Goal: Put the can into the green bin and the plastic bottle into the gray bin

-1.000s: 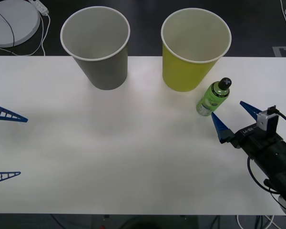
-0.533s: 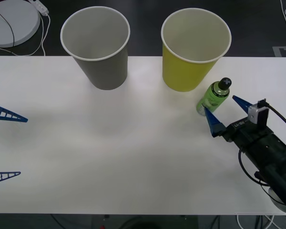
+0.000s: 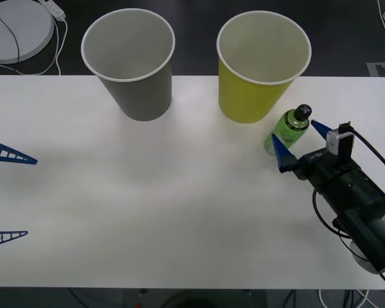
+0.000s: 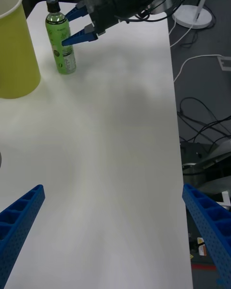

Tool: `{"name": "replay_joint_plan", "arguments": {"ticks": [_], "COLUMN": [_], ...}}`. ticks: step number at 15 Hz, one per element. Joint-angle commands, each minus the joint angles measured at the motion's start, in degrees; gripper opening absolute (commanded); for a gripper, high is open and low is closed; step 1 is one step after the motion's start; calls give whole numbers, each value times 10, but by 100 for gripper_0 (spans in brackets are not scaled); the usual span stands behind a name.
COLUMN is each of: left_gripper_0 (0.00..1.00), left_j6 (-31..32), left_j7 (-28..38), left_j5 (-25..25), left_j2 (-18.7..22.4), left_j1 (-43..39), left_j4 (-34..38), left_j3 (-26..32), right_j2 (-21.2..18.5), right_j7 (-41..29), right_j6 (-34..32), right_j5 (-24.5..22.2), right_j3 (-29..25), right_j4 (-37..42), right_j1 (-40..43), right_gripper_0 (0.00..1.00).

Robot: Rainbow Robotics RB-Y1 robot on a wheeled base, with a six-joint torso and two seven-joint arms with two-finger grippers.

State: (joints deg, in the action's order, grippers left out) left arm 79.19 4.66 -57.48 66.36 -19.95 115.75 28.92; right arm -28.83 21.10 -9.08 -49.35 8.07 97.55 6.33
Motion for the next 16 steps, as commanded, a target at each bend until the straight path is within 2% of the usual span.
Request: {"name": "replay_joint_plan", "arguments": {"ticks": [1, 16], "left_gripper_0": [100, 100], "left_j6": [0, 0], "left_j7": [0, 0], "left_j5": [0, 0], "left_j2": [0, 0], "left_j1": [0, 0], "left_j4": [0, 0], "left_j3": [0, 0], "right_j2": [0, 0], "right_j7": [0, -5], "right_j6": [20, 31], "right_j5": [0, -4], "right_j3": [9, 21], "right_j4": [0, -27], "right_j1": [-11, -49], "right_gripper_0": [100, 100]}}
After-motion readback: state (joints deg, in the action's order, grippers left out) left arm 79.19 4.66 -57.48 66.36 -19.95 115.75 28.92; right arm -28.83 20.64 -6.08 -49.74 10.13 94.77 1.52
